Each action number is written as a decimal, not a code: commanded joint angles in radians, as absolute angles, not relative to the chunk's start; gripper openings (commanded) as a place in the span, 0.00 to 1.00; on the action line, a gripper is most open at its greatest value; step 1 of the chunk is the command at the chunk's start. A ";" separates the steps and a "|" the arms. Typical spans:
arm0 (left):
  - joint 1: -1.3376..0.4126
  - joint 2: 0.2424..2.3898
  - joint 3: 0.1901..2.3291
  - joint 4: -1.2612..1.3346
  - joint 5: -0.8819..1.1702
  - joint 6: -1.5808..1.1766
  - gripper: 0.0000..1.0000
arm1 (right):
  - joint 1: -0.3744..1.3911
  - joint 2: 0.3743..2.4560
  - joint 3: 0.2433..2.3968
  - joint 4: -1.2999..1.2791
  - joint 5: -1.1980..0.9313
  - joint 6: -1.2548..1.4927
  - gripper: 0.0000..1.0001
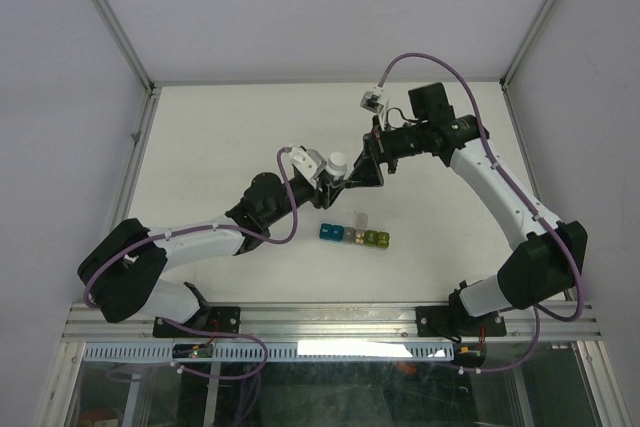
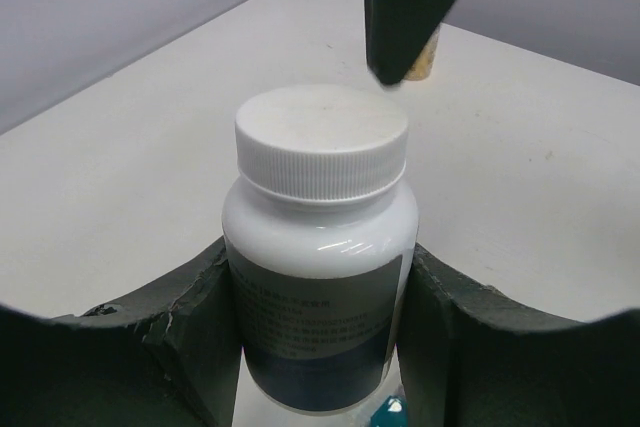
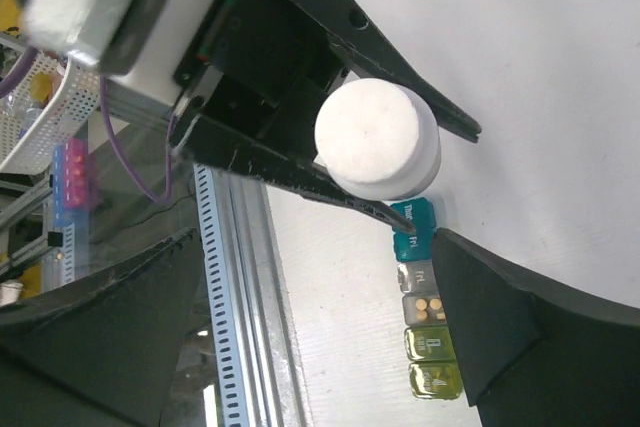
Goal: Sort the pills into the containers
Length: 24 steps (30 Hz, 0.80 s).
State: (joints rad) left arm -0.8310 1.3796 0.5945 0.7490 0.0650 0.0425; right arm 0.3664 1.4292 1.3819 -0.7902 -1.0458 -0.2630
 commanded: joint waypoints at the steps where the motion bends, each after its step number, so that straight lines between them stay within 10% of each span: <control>1: -0.830 1.271 0.532 0.828 0.146 0.017 0.00 | 0.300 1.320 1.438 -0.846 -1.188 -0.452 0.99; 13: -0.787 1.294 0.542 0.927 0.914 -0.338 0.00 | 0.336 1.344 1.484 -1.498 -1.363 -1.632 0.99; 24: -0.787 1.343 0.615 0.871 0.989 -0.347 0.00 | 0.556 1.332 1.438 -1.209 -1.193 -1.228 0.78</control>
